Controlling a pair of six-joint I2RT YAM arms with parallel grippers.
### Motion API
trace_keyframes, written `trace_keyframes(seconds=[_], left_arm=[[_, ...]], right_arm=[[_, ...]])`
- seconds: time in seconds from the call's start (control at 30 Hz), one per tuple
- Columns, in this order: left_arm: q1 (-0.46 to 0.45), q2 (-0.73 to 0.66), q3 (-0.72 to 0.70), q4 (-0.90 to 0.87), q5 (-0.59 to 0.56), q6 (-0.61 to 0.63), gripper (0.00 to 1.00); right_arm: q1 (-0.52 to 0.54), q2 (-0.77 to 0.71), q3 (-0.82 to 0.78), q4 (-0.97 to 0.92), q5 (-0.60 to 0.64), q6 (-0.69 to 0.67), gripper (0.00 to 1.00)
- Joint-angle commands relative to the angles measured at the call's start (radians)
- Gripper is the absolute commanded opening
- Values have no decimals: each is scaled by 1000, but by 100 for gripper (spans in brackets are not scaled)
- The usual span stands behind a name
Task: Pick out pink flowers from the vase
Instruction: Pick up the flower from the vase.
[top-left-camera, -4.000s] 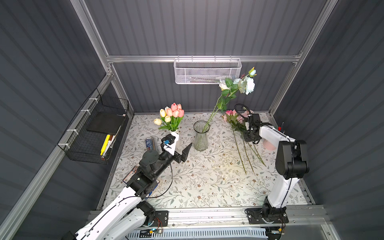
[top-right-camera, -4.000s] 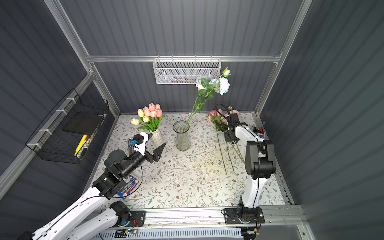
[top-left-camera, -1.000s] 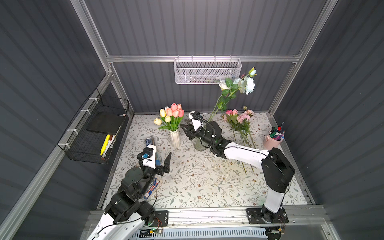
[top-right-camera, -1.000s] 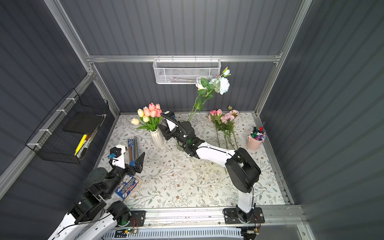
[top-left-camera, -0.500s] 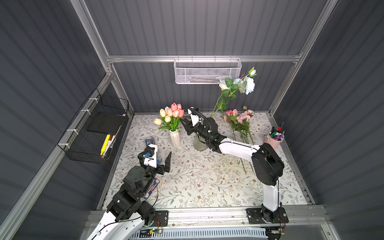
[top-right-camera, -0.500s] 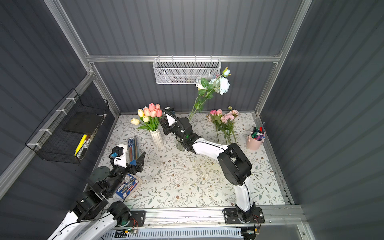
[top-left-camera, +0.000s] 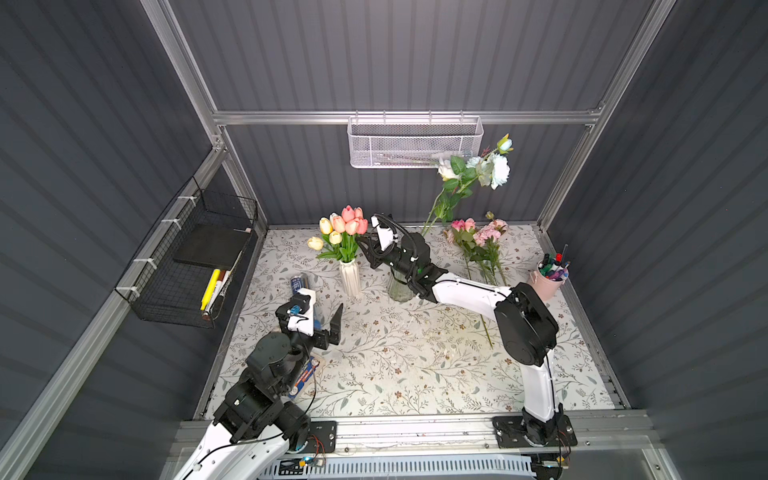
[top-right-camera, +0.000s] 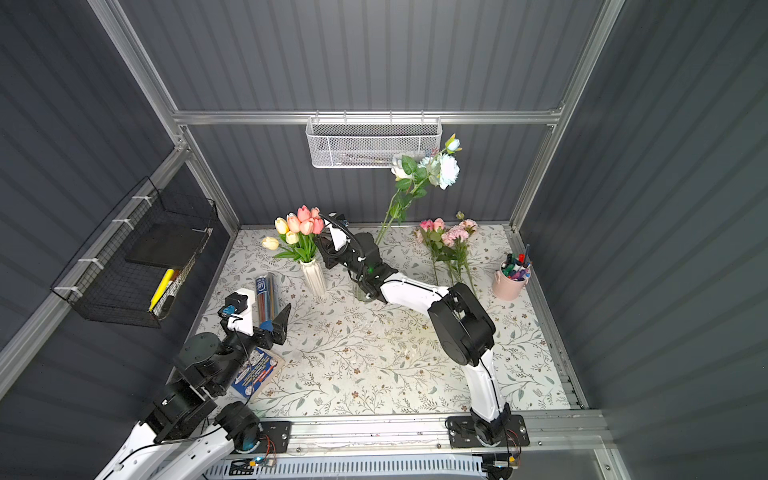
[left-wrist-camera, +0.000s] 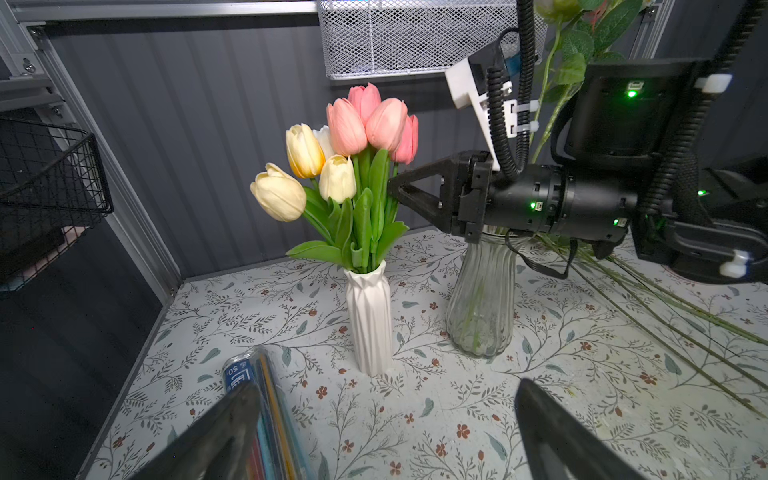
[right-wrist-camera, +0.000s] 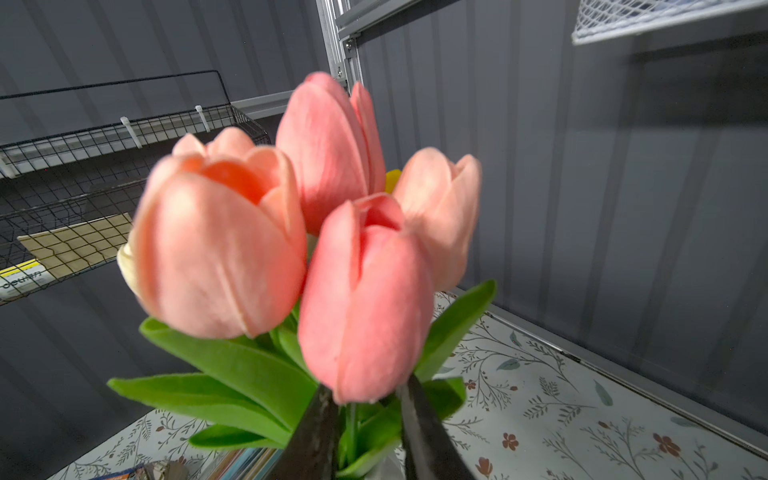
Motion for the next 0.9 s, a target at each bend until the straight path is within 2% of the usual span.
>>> trace_keyframes(seconds=[0.0, 0.17, 0.33, 0.43, 0.87], left_arm=[[4, 1, -12, 23, 2, 15, 97], [4, 11, -10, 20, 5, 17, 97], [4, 9, -12, 20, 4, 20, 97], [4, 9, -12, 21, 3, 20, 97], [4, 9, -11, 15, -1, 21, 97]], right_arm=[[-2, 28, 32, 3, -22, 21, 29], [-1, 54, 70, -5, -43, 29, 25], [-2, 56, 72, -5, -62, 31, 10], [-1, 37, 54, 7, -67, 26, 6], [-1, -64, 28, 16, -51, -31, 4]])
